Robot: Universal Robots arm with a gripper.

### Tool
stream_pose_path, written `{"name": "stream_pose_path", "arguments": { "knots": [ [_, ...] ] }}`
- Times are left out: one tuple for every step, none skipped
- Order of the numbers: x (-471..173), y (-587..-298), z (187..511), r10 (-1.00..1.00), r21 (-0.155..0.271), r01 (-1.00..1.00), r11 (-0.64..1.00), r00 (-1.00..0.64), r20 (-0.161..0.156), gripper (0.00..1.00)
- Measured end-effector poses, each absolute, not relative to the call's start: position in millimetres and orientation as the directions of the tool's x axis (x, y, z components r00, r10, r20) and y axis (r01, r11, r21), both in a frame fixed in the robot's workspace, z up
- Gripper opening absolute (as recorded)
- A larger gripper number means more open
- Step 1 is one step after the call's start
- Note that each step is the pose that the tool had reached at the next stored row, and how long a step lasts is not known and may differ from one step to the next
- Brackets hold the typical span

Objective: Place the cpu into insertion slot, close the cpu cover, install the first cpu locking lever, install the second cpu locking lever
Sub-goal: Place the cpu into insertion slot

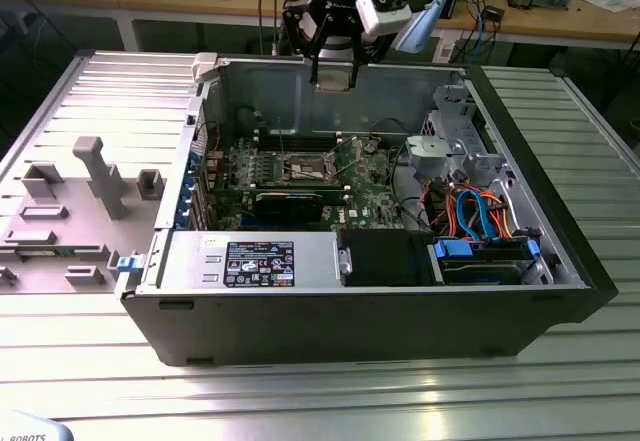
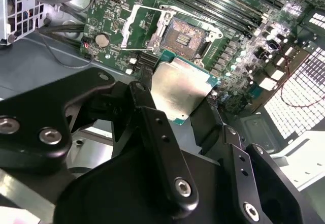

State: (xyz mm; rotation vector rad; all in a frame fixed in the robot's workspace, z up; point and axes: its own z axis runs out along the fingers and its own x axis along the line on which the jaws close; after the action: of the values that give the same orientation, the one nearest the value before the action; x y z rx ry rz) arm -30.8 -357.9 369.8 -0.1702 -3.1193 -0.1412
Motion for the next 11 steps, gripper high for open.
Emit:
{"name": "stream_pose_path", "arguments": {
  "knots": [
    [-30.8, -357.9, 369.8, 0.108, 0.089, 0.109, 0.99, -0.994, 0.019, 0.54],
    [-30.9, -357.9, 369.8, 0.108, 0.089, 0.109, 0.99, -0.994, 0.019, 0.54],
    [-30.9, -357.9, 369.8, 0.108, 0.089, 0.109, 0.99, -0.994, 0.019, 0.54],
    [-30.9, -357.9, 369.8, 0.108, 0.089, 0.109, 0.99, -0.994, 0.019, 0.54],
    [-30.9, -357.9, 369.8, 0.108, 0.089, 0.109, 0.99, -0.994, 0.019, 0.54],
    [-31.0, -357.9, 369.8, 0.108, 0.089, 0.109, 0.99, -0.994, 0.019, 0.54],
    [-31.0, -357.9, 369.8, 0.109, 0.089, 0.11, 0.99, -0.994, 0.019, 0.54],
    [-31.0, -357.9, 369.8, 0.11, 0.089, 0.111, 0.99, -0.994, 0.019, 0.54],
    [-31.0, -357.9, 369.8, 0.11, 0.089, 0.112, 0.99, -0.994, 0.019, 0.54],
    [-31.0, -357.9, 369.8, 0.112, 0.089, 0.114, 0.989, -0.993, 0.019, 0.54],
    [-31.0, -357.9, 369.8, 0.119, 0.089, 0.12, 0.989, -0.993, 0.019, 0.54]
  ]
}}
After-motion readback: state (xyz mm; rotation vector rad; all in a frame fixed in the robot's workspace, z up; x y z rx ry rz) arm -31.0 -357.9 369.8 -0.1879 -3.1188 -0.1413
